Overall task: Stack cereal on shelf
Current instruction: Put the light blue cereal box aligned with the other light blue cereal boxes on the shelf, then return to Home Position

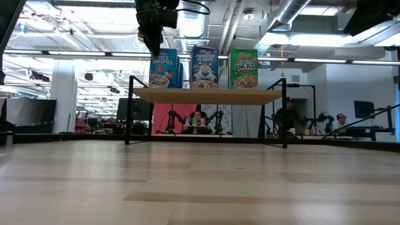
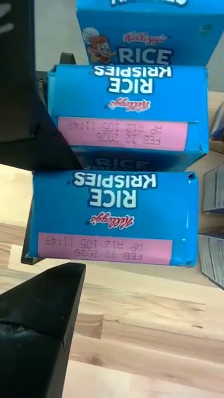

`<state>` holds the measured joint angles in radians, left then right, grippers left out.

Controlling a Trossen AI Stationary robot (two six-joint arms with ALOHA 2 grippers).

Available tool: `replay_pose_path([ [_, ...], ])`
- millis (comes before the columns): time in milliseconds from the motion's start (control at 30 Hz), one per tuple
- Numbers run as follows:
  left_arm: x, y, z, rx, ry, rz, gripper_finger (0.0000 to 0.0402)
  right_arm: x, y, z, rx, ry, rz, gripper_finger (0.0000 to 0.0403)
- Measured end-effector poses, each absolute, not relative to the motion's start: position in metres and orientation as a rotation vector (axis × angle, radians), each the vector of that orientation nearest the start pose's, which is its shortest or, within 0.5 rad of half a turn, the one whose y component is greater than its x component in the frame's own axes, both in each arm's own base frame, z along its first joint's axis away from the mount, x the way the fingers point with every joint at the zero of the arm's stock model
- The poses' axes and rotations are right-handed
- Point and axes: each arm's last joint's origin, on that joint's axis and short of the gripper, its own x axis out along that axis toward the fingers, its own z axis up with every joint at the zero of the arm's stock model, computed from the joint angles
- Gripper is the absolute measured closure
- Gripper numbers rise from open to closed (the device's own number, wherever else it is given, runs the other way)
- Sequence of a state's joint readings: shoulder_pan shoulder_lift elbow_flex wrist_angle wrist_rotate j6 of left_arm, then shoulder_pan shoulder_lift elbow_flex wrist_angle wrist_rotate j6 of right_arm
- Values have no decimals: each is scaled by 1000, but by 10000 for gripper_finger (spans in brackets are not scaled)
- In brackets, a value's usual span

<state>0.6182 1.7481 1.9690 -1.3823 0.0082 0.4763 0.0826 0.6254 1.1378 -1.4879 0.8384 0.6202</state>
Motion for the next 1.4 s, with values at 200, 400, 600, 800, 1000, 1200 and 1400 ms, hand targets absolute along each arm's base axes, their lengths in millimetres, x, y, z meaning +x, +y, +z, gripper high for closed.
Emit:
replay_pose_path([
  [200, 267, 189, 386, 52, 1255, 283, 159, 41, -18, 358, 110, 634, -925, 117],
  [400, 266, 185, 385, 53, 1299, 297, 158, 40, -18, 358, 110, 634, -925, 117],
  [600, 260, 181, 397, 54, 1314, 323, 158, 41, -18, 359, 112, 630, -924, 117],
  [800, 246, 173, 439, 56, 1210, 451, 158, 41, -18, 359, 112, 626, -924, 117],
  [1000, 229, 156, 480, -47, 980, 509, 158, 48, -17, 363, 205, 544, -894, 117],
  [1200, 199, 118, 511, -147, 747, 403, 161, 77, -13, 370, 207, 410, -749, 117],
  [1400, 180, 78, 526, -141, 652, 313, 161, 135, -6, 360, 65, 336, -617, 117],
])
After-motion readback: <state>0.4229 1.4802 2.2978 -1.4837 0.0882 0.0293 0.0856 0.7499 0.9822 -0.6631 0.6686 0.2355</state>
